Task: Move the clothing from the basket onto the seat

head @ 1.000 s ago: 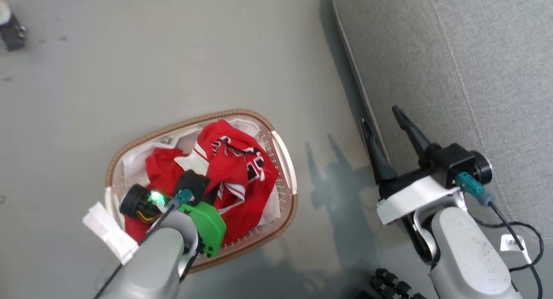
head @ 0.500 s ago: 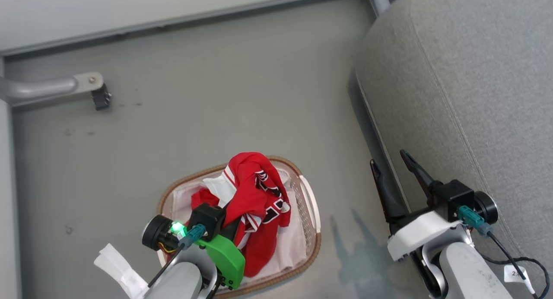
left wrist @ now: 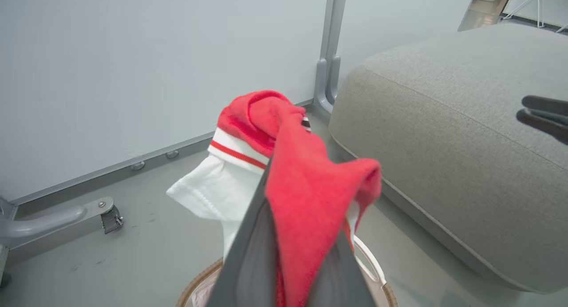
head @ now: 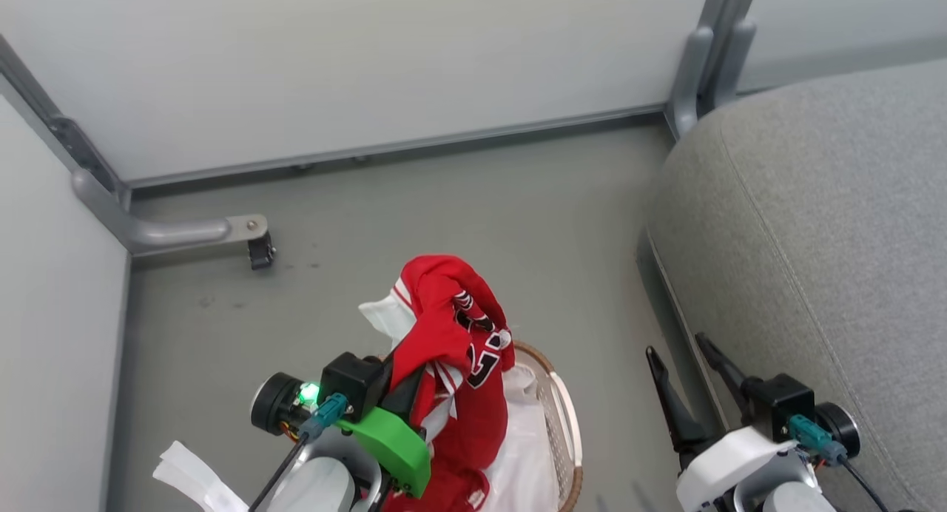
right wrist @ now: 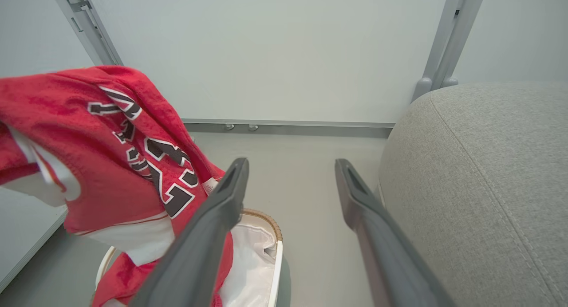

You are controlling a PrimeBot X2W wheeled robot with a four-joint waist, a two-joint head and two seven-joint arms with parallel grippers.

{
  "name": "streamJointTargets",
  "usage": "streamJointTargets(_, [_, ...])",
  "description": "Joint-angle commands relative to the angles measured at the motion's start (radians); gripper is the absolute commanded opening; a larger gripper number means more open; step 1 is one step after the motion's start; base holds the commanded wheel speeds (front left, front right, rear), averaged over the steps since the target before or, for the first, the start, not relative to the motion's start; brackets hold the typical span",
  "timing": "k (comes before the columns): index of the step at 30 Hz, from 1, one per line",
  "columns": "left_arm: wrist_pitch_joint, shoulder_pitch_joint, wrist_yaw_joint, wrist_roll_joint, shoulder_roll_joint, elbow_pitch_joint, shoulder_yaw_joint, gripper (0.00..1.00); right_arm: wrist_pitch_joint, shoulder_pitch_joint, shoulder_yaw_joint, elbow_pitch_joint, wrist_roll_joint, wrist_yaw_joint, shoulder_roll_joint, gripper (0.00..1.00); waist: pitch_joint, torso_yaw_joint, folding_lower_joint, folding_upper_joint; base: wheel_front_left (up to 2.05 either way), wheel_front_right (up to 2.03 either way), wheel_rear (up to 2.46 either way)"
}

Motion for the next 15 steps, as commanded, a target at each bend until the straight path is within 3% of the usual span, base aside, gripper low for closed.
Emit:
streamJointTargets(1, [-0.001,0.008,0.0,-0.004,-0.004,-0.015,0.011,0.0,-0.005,0.017,-0.003,0.002,0.007,-0.001,-0.003,1.0,-0.068,0.039,0.0001,0.0,0.0,0.0,0.0])
streamJointTargets(15, [-0.001,-0.054,0.0,0.011,-0.032,-0.199,0.066,0.0,-0.005,0.058,0.073,-0.004,-0.012,-0.001,-0.01,1.0,-0.118,0.066,0.0001,0.0,0.0,0.0,0.0])
